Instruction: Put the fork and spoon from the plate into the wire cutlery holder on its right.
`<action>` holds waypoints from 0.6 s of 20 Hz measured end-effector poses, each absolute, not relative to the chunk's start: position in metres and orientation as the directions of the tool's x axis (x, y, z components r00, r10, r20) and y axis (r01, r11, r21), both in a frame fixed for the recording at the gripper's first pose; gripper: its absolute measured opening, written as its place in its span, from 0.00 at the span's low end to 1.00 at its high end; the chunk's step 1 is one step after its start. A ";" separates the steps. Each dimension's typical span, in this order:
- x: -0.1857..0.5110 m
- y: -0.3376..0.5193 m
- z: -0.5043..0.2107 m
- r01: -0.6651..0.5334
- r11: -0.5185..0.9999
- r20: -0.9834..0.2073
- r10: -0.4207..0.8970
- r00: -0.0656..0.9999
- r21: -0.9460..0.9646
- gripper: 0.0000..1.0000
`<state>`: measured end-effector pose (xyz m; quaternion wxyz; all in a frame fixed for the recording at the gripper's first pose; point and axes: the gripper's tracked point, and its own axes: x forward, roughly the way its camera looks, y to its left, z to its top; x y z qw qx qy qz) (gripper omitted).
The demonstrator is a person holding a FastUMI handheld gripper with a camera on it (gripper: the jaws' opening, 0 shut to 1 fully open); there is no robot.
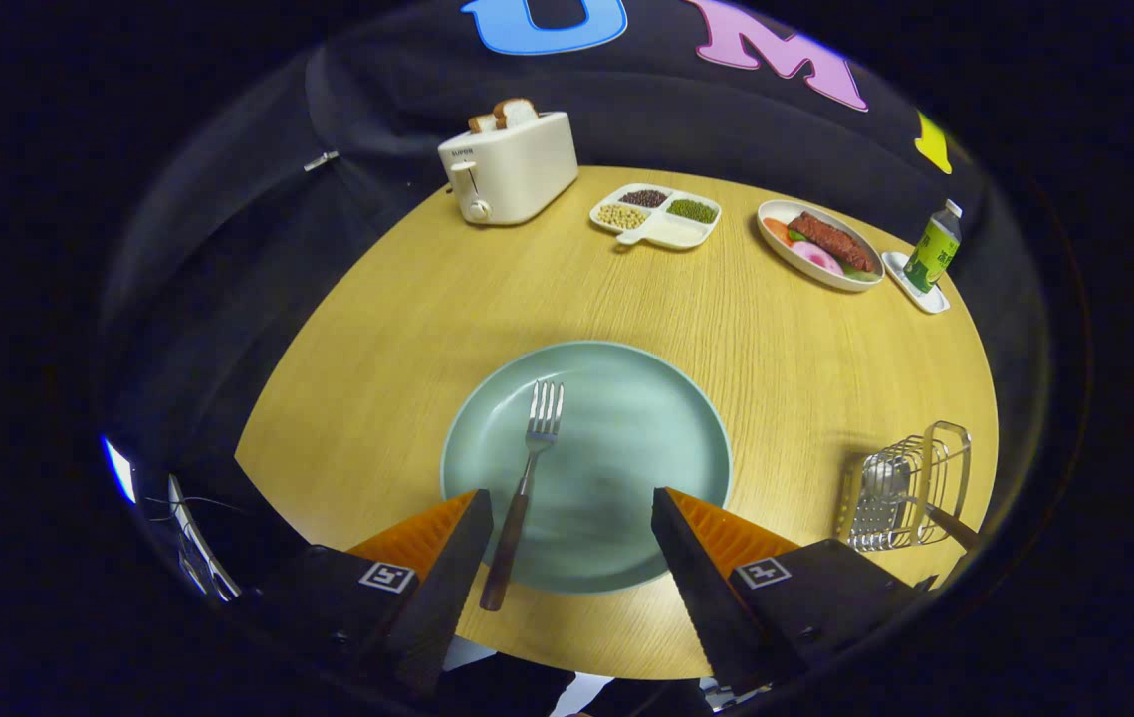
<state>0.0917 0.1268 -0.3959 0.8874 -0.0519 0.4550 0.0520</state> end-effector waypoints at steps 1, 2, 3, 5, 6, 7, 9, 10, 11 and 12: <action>0.093 0.129 -0.405 -0.144 0.989 -0.832 0.049 0.553 -0.037 1.00; 0.093 0.131 -0.412 -0.150 0.988 -0.845 0.049 0.532 -0.037 1.00; 0.096 0.134 -0.416 -0.160 0.986 -0.850 0.049 0.524 -0.042 1.00; 0.096 0.141 -0.421 -0.177 0.983 -0.856 0.053 0.515 -0.045 1.00; 0.095 0.144 -0.425 -0.184 0.982 -0.860 0.052 0.508 -0.049 1.00; 0.093 0.146 -0.429 -0.189 0.981 -0.866 0.050 0.497 -0.052 1.00; 0.090 0.145 -0.440 -0.185 0.981 -0.885 0.029 0.465 -0.065 0.98; 0.088 0.145 -0.447 -0.181 0.981 -0.897 0.021 0.442 -0.066 0.95; 0.087 0.143 -0.451 -0.176 0.982 -0.907 0.015 0.421 -0.065 0.92; 0.086 0.142 -0.454 -0.168 0.984 -0.914 0.012 0.406 -0.062 0.87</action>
